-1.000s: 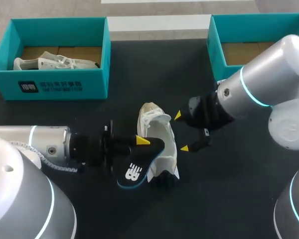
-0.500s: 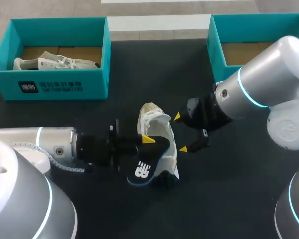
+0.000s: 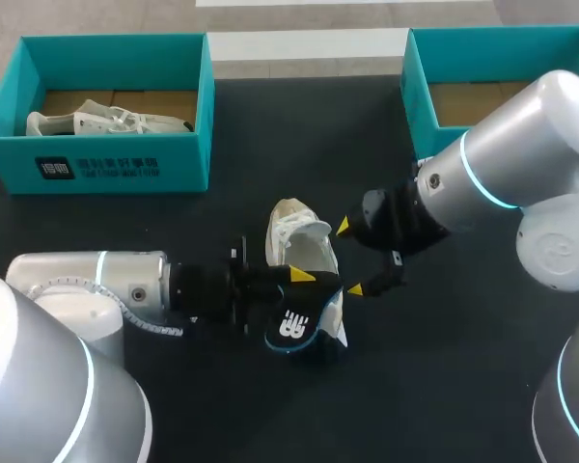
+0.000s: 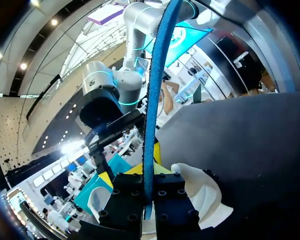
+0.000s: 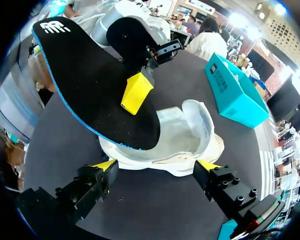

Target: Take the shoe out of the shoebox, open the shoe tongue, remove and reinsert the insole, then place the shoe into the shoebox

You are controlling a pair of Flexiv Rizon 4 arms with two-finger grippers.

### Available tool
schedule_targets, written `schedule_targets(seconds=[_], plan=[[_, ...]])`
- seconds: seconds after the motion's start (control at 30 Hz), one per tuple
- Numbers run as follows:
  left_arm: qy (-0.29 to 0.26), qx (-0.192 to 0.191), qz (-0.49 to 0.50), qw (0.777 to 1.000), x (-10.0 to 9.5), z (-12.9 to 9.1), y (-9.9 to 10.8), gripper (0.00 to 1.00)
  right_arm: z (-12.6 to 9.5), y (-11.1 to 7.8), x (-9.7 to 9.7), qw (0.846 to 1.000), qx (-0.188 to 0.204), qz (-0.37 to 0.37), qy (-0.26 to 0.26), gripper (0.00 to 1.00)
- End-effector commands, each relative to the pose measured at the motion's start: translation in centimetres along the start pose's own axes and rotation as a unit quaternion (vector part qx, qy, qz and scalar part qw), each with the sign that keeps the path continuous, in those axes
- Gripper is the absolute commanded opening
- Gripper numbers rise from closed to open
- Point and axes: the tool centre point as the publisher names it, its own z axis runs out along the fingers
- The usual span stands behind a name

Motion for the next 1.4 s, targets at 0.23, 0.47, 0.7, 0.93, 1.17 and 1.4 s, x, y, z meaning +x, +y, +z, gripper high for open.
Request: schedule_targets(seconds=[0.23, 0.47, 0.7, 0.93, 1.17, 1.4], plan=[[0.003, -0.004, -0.004, 1.0, 0.4, 0.9, 2.8, 0.0, 0.1, 0.0, 0.1, 1.0, 0.0, 0.0, -0.001, 1.0], [0.0, -0.014, 0.001, 1.0, 0.5, 1.1, 4.1, 0.0, 0.1, 0.0, 0.1, 1.0, 0.0, 0.0, -0.001, 1.0], [0.0, -0.028, 0.009, 1.0, 0.3, 1.4, 5.6, 0.0, 0.1, 0.0, 0.1, 1.0, 0.0, 0.0, -0.001, 1.0], [0.001, -0.04, 0.004, 0.999, 0.4, 1.3, 6.4, 0.0, 0.1, 0.0, 0.1, 1.0, 0.0, 0.0, -0.001, 1.0], [-0.003, -0.032, 0.005, 0.999, -0.1, 1.2, 5.3, 0.4, 0.1, 0.0, 0.1, 1.0, 0.0, 0.0, -0.001, 1.0], [-0.009, -0.026, 0.008, 1.0, -0.9, 1.0, 4.3, 0.37, 0.1, 0.0, 0.1, 1.0, 0.0, 0.0, -0.001, 1.0]])
